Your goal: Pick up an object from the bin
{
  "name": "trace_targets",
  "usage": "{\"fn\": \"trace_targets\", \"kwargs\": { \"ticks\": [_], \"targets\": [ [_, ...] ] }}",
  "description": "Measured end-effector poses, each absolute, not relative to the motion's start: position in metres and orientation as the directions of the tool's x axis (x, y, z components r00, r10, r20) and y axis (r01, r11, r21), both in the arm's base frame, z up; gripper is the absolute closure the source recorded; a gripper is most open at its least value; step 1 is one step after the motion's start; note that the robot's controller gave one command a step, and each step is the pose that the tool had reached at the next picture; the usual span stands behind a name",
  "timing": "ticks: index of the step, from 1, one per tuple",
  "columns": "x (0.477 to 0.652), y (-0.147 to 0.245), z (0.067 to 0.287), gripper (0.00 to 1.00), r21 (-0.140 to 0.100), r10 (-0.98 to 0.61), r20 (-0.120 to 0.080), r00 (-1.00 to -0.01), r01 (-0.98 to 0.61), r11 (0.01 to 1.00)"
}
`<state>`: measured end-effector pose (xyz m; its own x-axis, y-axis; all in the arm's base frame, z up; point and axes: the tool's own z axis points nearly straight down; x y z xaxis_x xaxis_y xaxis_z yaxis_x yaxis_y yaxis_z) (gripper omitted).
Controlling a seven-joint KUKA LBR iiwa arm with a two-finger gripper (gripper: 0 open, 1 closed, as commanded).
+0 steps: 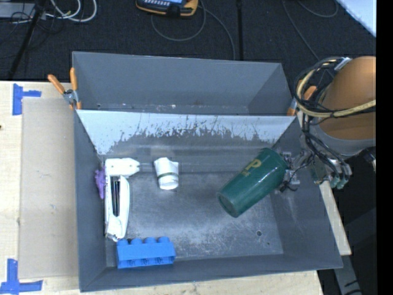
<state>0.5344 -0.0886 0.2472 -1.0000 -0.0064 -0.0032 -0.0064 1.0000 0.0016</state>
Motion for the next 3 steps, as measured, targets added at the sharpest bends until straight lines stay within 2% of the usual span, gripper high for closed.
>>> {"fn": "trace_targets", "kwargs": {
  "ticks": [1, 2, 3],
  "targets": [
    [0.533, -0.088, 0.243, 1.00, 0.003, -0.007, 0.005, -1.000, -0.007, 1.000],
    [0.540, -0.089, 0.224, 1.00, 0.002, -0.003, 0.000, -1.000, -0.003, 1.000],
    [0.543, -0.089, 0.176, 1.00, 0.002, -0.020, 0.000, -1.000, -0.020, 1.000]
  ]
}}
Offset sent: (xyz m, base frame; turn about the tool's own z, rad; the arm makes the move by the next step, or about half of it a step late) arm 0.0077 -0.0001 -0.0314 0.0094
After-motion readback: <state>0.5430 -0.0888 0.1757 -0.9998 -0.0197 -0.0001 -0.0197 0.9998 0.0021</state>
